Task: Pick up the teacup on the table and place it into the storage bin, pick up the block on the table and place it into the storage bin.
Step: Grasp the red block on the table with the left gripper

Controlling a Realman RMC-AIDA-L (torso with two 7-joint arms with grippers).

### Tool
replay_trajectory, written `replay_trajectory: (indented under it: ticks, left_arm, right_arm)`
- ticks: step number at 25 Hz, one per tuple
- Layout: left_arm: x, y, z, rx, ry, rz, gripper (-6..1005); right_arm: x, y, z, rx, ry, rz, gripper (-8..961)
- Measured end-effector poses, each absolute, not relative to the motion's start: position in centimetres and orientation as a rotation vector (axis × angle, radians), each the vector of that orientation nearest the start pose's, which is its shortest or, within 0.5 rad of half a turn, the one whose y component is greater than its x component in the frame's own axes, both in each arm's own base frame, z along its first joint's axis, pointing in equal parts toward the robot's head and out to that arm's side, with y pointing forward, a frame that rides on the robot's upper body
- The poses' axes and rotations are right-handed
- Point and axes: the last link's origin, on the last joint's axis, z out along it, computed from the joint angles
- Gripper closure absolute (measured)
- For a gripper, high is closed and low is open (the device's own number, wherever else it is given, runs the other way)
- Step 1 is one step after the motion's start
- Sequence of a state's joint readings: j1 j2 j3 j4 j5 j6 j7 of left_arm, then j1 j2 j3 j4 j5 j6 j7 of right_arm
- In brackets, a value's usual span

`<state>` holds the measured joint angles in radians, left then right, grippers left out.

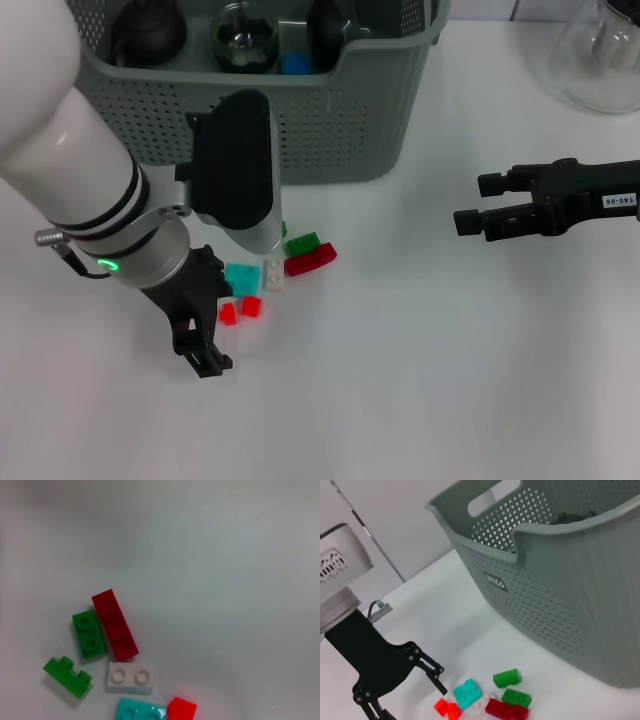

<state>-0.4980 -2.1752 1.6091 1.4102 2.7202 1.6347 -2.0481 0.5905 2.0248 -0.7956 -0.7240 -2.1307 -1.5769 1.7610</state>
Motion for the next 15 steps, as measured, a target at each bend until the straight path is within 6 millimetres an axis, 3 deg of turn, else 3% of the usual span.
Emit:
replay_trajectory:
  ticks: [15]
  left_arm:
    - [-19.29, 30.57, -5.57, -2.917, -0.099, 0.891, 260]
  right_arm:
    - [25.49, 34.38, 1.05, -2.82, 0.966, 0.445, 7]
